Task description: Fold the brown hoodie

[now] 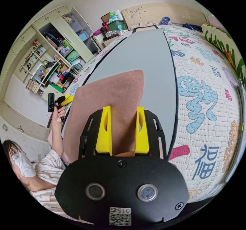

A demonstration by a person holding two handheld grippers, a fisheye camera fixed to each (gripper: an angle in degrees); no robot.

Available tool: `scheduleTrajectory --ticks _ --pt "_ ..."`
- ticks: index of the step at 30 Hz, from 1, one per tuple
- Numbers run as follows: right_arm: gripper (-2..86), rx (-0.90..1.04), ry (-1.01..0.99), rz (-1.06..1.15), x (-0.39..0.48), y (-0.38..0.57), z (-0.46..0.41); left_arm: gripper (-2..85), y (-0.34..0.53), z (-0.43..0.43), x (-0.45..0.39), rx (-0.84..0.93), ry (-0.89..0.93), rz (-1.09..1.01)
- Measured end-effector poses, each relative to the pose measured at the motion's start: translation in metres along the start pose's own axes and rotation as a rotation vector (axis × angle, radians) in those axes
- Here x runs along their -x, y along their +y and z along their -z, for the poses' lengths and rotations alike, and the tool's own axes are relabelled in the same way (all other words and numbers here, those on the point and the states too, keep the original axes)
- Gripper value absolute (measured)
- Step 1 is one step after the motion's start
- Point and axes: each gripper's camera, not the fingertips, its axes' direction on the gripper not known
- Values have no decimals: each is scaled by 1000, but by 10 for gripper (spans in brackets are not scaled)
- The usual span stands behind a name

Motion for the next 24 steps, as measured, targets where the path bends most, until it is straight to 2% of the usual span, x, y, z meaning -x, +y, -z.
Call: scheduleTrajectory --ticks 10,17,21,24 --pt "137 32 -50 57 98 26 49 180 -17 7 37 20 94 19" --pt "137 65 -58 114 173 60 66 122 -9 14 80 -28 124 103" --pt "136 103 -131 104 164 76 94 106 1 17 95 -62 144 78" --pt "132 33 -211 70 147 92 124 103 10 14 109 -68 148 67"
